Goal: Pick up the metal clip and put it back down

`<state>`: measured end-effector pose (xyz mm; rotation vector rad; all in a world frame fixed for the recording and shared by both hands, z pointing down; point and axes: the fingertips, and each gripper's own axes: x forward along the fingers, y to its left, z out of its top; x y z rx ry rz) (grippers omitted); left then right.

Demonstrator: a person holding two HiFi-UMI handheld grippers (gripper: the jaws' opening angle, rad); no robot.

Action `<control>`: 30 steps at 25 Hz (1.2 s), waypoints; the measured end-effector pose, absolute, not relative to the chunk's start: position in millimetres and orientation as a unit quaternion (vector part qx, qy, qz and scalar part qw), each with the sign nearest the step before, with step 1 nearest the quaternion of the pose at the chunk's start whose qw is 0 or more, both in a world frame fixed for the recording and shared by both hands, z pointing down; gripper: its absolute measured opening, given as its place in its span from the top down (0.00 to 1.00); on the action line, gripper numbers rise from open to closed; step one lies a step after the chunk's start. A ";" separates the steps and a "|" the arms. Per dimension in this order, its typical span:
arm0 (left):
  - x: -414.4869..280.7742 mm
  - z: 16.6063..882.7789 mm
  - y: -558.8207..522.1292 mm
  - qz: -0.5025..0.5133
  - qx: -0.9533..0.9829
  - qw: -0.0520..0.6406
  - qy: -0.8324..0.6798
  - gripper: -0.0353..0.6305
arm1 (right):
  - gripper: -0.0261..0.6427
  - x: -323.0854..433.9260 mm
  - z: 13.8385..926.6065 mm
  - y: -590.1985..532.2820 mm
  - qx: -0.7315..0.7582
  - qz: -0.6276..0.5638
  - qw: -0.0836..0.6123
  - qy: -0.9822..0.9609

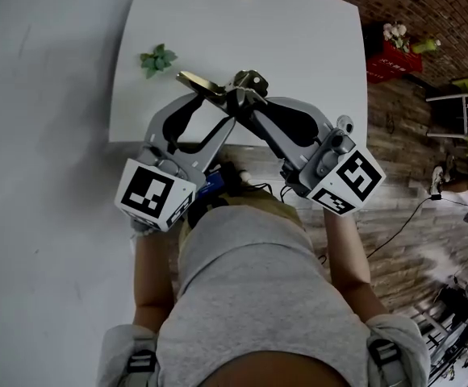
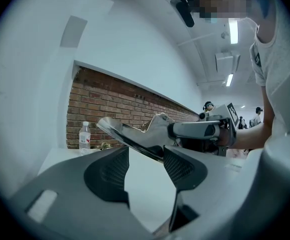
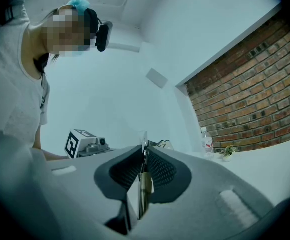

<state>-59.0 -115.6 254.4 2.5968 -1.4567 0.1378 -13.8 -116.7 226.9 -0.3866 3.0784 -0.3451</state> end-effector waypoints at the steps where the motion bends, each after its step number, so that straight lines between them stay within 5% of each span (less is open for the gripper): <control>1: -59.5 255.0 -115.9 0.046 0.868 0.081 -0.488 0.62 | 0.91 -14.3 227.4 -116.9 -0.124 -0.110 0.009 0.986; 30: -52.1 281.3 -122.0 0.067 0.862 0.124 -0.487 0.62 | 0.91 -8.8 249.6 -122.9 -0.127 -0.132 -0.029 0.983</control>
